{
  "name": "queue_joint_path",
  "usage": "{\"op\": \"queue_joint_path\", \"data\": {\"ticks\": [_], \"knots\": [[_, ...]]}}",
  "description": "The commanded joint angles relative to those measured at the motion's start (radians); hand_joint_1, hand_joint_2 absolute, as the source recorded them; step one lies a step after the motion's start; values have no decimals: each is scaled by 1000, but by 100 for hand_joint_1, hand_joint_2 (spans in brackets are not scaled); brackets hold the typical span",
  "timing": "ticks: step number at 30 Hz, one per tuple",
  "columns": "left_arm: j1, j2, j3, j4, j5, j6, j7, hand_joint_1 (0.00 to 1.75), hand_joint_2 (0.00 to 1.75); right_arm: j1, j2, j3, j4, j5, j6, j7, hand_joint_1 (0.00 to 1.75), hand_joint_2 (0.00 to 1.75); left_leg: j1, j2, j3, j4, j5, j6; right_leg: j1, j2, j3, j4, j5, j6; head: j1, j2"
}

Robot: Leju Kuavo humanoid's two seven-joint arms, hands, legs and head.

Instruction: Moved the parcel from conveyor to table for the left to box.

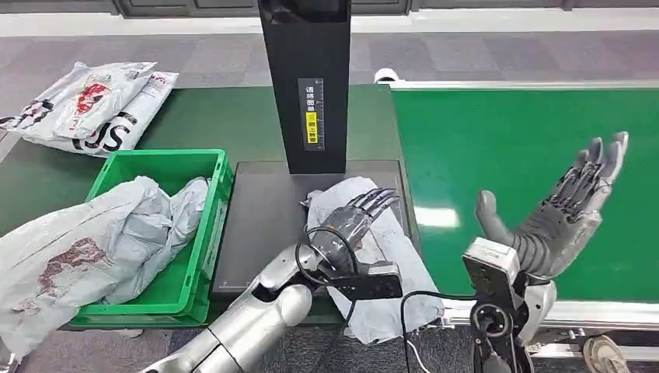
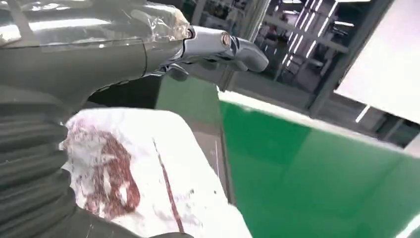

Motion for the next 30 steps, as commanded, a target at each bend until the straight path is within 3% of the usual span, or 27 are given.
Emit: {"op": "queue_joint_path", "data": {"ticks": [1, 12, 20, 30], "knots": [[-90, -33, -108, 160, 31, -12, -12, 0, 175, -46, 27, -6, 37, 27, 3, 20, 0, 175, 1, 1, 2, -1, 0, 0, 1, -1, 3, -2, 0, -1, 0, 0], [-171, -76, -129, 373, 94, -82, 31, 0, 175, -100, 38, 47, 75, 41, 3, 53, 0, 175, 1, 4, 4, -3, 1, 0, 1, 2, 4, -4, 2, -1, 0, 0], [-226, -76, -213, 464, 206, -124, 159, 0, 175, -119, 50, 79, 78, 47, 3, 72, 0, 175, 2, 2, 3, -3, 1, 0, 2, 0, 4, -4, 2, -1, 0, 0], [-245, -76, -233, 513, 273, -40, 211, 0, 175, -119, 52, 86, 83, 37, 3, 64, 0, 175, 1, 2, 2, -1, 0, 0, 0, 1, 2, -1, 1, -1, 0, 0]]}}
